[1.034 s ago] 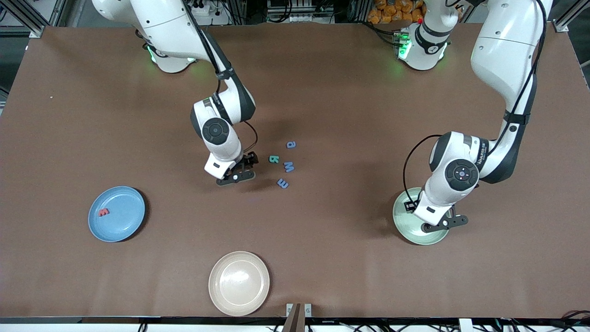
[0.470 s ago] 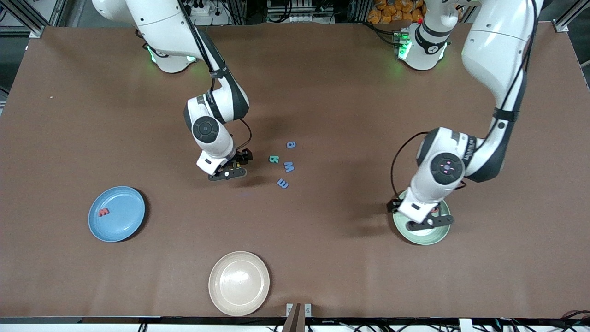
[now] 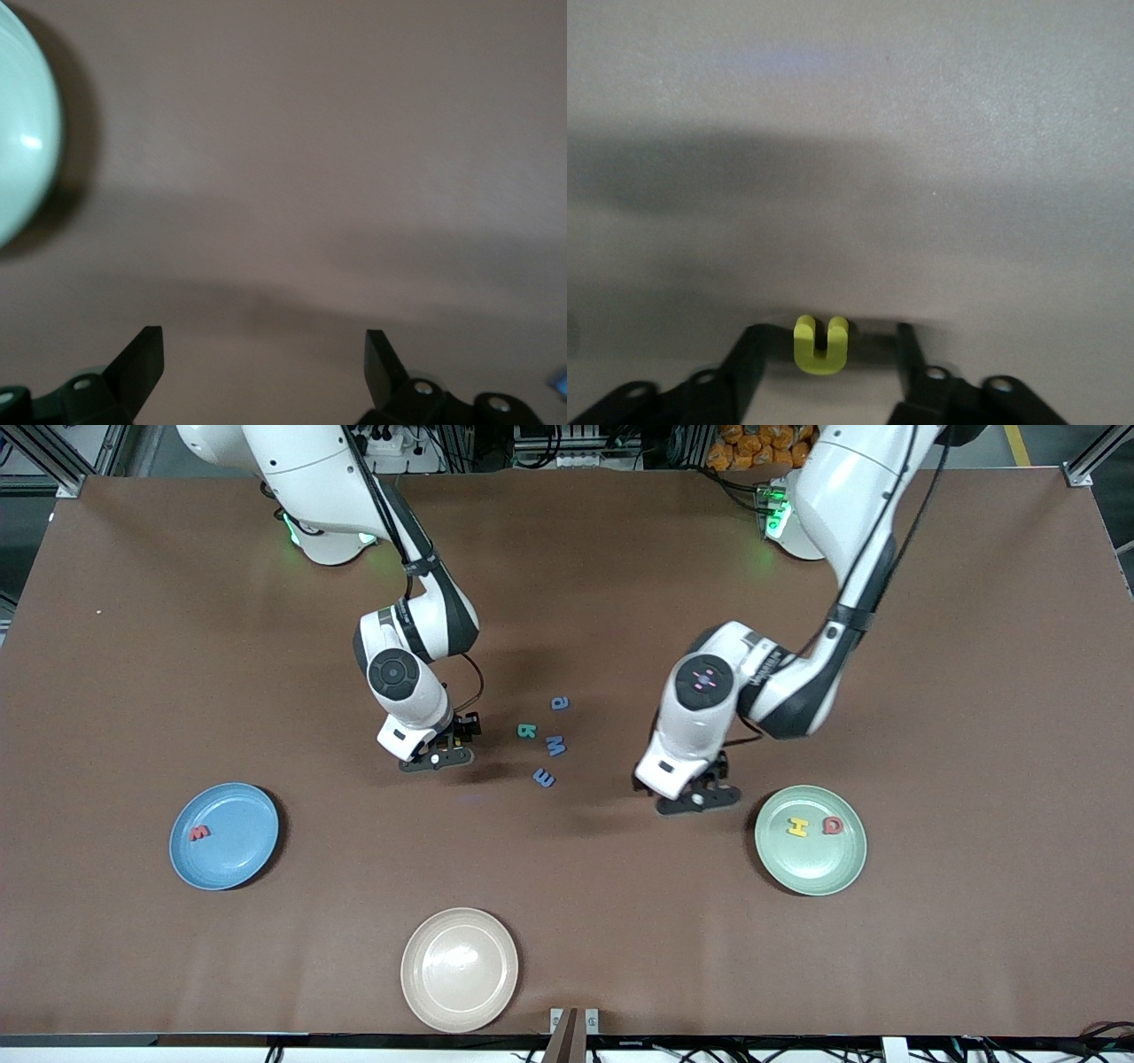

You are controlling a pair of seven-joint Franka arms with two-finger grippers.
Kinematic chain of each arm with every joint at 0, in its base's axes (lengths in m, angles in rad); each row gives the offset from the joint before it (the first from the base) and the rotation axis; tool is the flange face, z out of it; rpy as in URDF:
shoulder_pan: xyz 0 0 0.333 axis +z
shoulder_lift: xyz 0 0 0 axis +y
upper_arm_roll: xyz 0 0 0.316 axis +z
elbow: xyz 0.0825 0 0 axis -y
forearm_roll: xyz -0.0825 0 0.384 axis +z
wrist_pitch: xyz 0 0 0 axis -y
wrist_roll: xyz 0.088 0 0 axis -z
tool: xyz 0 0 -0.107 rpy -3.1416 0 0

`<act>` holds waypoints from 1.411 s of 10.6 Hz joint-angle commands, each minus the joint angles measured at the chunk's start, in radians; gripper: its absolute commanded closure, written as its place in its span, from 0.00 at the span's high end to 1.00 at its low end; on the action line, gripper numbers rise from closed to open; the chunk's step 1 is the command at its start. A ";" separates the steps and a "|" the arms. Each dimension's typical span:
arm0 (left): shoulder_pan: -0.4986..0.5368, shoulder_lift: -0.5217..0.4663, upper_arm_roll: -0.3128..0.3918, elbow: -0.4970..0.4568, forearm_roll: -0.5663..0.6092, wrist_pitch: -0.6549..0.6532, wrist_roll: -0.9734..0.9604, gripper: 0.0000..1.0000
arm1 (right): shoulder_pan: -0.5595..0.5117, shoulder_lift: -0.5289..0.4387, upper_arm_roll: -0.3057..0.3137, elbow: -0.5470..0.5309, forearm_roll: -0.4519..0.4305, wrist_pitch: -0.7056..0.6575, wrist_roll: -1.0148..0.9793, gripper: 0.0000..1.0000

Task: Sort upper and lower case letters into plates
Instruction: 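Place the yellow u on the blue plate while the left gripper grasps the blue M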

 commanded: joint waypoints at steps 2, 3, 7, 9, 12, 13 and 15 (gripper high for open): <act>-0.114 0.013 0.015 -0.002 -0.020 -0.006 -0.218 1.00 | -0.004 -0.022 0.006 -0.024 0.027 0.018 -0.010 0.00; -0.139 0.036 0.017 0.018 -0.043 -0.006 -0.251 1.00 | -0.005 -0.027 0.004 -0.023 0.025 0.018 -0.010 0.00; -0.217 0.172 0.017 0.167 -0.063 -0.003 -0.299 1.00 | -0.057 -0.080 -0.046 -0.006 0.024 0.009 -0.015 0.00; -0.240 0.222 0.017 0.219 -0.070 0.000 -0.297 1.00 | -0.067 -0.093 -0.137 0.014 0.011 0.001 -0.041 0.00; -0.264 0.259 0.018 0.253 -0.092 0.001 -0.297 1.00 | -0.122 -0.056 -0.289 0.084 0.008 0.001 -0.209 0.00; -0.268 0.263 0.018 0.253 -0.092 0.001 -0.297 1.00 | -0.193 -0.045 -0.287 0.101 0.008 0.001 -0.264 0.00; -0.283 0.285 0.020 0.254 -0.092 0.001 -0.296 1.00 | -0.316 -0.018 -0.287 0.117 0.010 0.008 -0.373 0.00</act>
